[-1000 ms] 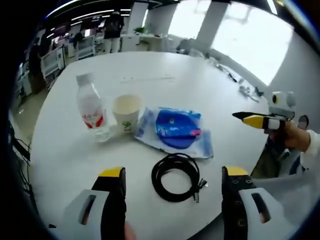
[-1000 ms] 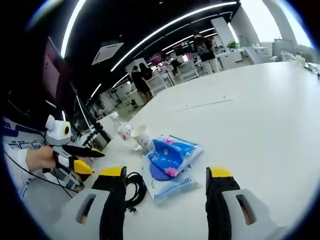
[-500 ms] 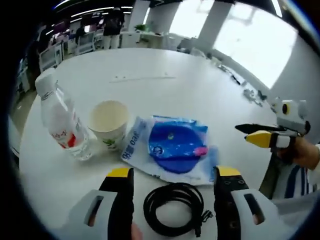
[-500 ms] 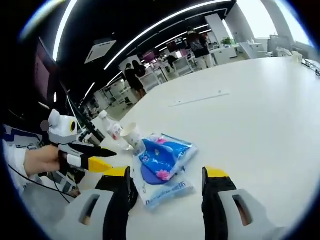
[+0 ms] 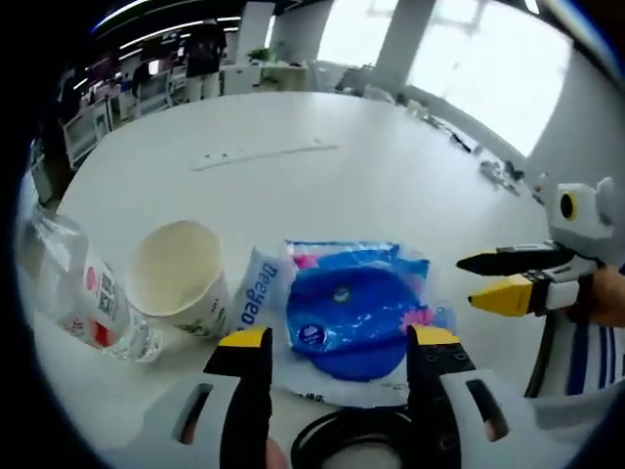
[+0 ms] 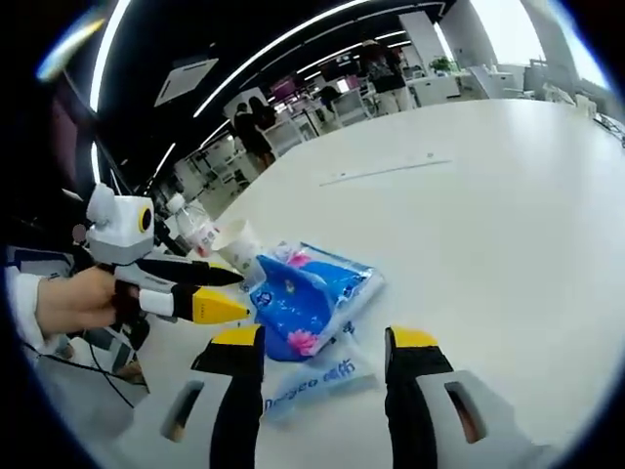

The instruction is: Arrange the tabletop items into an orderly group along one side of the table until the central work area is clear of visible clutter.

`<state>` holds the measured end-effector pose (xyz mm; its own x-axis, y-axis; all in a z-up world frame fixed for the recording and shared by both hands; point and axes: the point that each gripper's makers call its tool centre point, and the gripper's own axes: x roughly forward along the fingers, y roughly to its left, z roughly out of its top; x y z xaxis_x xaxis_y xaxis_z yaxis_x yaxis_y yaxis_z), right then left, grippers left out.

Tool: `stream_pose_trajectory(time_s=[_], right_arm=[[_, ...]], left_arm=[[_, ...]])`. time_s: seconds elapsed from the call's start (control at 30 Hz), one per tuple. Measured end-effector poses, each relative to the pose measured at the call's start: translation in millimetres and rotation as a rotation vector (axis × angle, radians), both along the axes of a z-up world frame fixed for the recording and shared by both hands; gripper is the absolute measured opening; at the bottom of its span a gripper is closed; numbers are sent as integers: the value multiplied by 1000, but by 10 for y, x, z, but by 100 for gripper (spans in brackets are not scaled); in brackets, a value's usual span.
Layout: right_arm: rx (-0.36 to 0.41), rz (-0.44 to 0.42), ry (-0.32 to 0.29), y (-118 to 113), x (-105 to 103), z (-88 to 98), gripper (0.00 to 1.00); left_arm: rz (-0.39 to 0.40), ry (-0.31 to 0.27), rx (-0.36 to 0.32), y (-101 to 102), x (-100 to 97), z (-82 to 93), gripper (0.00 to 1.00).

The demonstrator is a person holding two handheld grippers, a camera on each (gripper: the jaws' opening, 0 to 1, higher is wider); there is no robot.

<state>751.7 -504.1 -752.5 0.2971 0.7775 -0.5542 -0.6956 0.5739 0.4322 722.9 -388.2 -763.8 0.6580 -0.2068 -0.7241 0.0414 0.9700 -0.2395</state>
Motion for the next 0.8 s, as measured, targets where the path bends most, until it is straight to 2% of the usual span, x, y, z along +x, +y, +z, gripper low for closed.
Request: stream_pose_trajectory(time_s=[0.1, 0.17, 0.27, 0.37, 0.43, 0.5, 0.57, 0.67, 0.73, 0.8], right_arm=[[-1, 11, 27, 85, -8, -69, 46], [-13, 17, 35, 114, -15, -129, 45], [-39, 2, 64, 116, -5, -237, 41], [3, -40, 109, 165, 8, -236, 33], [29, -27, 135, 232, -8, -237, 26], [24, -27, 129, 261, 7, -254, 25], [6, -28, 116, 272, 31, -290, 23], [-28, -53, 113, 213, 73, -355, 12], [-38, -62, 79, 156, 116, -366, 3], [-37, -58, 67, 118, 100, -357, 0]], left_arm=[[30, -16, -13, 37, 44, -32, 43], [47, -7, -16, 54, 60, -76, 43], [31, -1, -7, 34, 78, -137, 40], [42, -3, -12, 39, 90, -155, 35], [99, -24, -59, 45, 133, -150, 34], [129, -10, -107, 25, 123, -175, 35], [120, 7, -100, 33, 109, -230, 33], [119, 24, -66, 68, 62, -263, 20], [160, 31, -108, 94, 47, -278, 15], [164, 39, -128, 97, 27, -298, 9]])
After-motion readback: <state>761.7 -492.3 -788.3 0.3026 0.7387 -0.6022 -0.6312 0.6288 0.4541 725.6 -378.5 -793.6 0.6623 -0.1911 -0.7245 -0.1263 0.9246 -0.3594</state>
